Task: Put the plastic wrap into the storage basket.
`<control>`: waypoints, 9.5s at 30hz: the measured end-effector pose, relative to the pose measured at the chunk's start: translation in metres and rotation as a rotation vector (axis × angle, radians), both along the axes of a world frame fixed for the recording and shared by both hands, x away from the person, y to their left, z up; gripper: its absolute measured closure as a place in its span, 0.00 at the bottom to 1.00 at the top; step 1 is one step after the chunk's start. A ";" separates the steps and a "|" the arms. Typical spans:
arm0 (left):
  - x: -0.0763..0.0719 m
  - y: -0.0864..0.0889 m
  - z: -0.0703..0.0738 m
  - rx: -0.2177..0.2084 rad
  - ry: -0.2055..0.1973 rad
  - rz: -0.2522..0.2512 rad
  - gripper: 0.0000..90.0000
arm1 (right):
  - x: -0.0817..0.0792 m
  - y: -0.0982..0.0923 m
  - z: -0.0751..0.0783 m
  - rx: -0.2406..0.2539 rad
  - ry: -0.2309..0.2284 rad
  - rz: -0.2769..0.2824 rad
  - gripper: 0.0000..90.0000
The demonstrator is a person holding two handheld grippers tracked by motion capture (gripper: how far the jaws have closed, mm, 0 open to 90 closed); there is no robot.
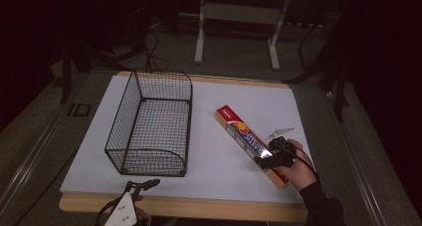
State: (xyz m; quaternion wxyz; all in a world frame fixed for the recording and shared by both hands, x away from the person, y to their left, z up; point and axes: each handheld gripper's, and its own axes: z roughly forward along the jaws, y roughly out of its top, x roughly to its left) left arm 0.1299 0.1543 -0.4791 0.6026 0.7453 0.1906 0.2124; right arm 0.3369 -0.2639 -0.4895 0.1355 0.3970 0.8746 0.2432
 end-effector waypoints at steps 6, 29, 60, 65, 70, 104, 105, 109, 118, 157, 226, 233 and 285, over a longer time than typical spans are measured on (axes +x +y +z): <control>0.000 0.000 0.000 -0.001 -0.001 -0.001 0.00 | 0.012 0.006 -0.003 -0.054 0.070 -0.015 0.15; -0.001 0.000 0.001 0.011 -0.008 0.001 0.00 | 0.040 0.032 -0.002 -0.165 0.186 -0.012 0.22; 0.000 0.001 0.000 0.006 0.003 -0.003 0.00 | 0.075 0.064 -0.017 -0.259 0.280 -0.045 0.43; 0.000 0.001 0.000 0.006 0.002 -0.003 0.00 | 0.076 0.066 -0.014 -0.270 0.289 -0.045 0.44; 0.000 0.001 0.000 0.007 0.002 -0.003 0.00 | 0.078 0.062 -0.003 -0.220 0.279 -0.079 0.44; -0.001 0.000 0.000 0.012 0.001 -0.004 0.00 | 0.078 0.097 0.096 -0.037 0.061 -0.113 0.44; -0.001 0.000 0.000 0.011 0.001 -0.004 0.00 | 0.077 0.100 0.099 -0.029 0.055 -0.113 0.44; -0.001 0.000 0.000 0.012 0.001 -0.004 0.00 | 0.078 0.112 0.108 -0.020 0.036 -0.102 0.44; -0.002 0.000 0.000 0.011 -0.002 0.003 0.00 | 0.079 0.142 0.129 0.021 -0.009 -0.081 0.44; -0.006 0.001 0.001 0.007 -0.019 0.001 0.00 | 0.076 0.285 0.173 0.252 -0.122 -0.011 0.44; -0.005 0.002 0.001 0.026 -0.016 -0.006 0.00 | 0.076 0.335 0.039 0.139 0.060 0.006 0.37; -0.005 0.001 0.001 0.032 -0.015 -0.008 0.00 | 0.075 0.331 0.046 0.167 0.050 0.019 0.33; -0.001 -0.005 -0.003 0.065 0.004 -0.017 0.00 | 0.024 0.153 0.072 0.322 -0.066 0.104 0.15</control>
